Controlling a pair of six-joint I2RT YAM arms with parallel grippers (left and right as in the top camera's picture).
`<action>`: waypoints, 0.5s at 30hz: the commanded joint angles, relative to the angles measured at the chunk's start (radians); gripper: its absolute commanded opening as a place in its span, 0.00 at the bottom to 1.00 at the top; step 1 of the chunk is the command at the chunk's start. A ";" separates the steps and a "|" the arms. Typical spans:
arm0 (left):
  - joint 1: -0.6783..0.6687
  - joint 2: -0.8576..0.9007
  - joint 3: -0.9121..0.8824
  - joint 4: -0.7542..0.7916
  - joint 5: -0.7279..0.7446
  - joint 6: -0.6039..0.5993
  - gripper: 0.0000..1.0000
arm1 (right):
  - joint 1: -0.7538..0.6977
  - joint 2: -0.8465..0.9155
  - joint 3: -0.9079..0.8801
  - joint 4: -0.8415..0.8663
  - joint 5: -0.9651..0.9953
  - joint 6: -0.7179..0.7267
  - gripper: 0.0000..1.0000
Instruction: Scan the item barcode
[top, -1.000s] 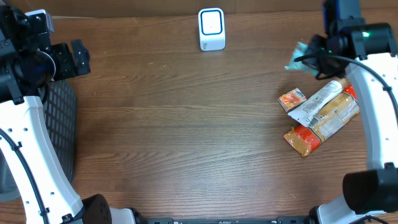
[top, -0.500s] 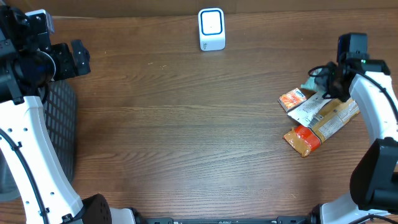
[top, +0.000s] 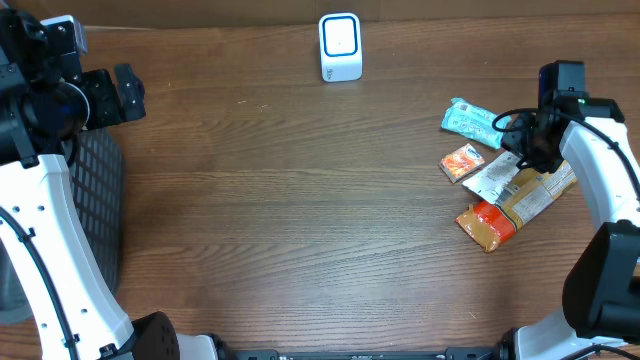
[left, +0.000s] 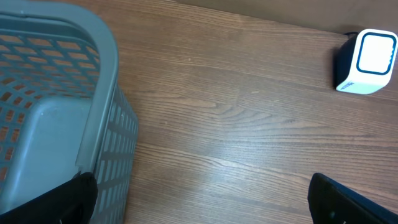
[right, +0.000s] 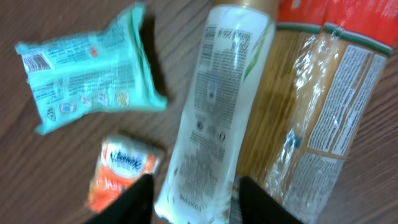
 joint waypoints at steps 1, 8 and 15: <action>0.004 0.003 0.006 0.003 0.007 0.015 1.00 | 0.004 -0.058 0.072 -0.037 -0.069 -0.051 0.52; 0.004 0.003 0.006 0.003 0.007 0.015 1.00 | 0.004 -0.224 0.139 -0.146 -0.378 -0.218 0.61; 0.004 0.003 0.006 0.003 0.007 0.015 1.00 | 0.004 -0.461 0.139 -0.290 -0.576 -0.365 0.69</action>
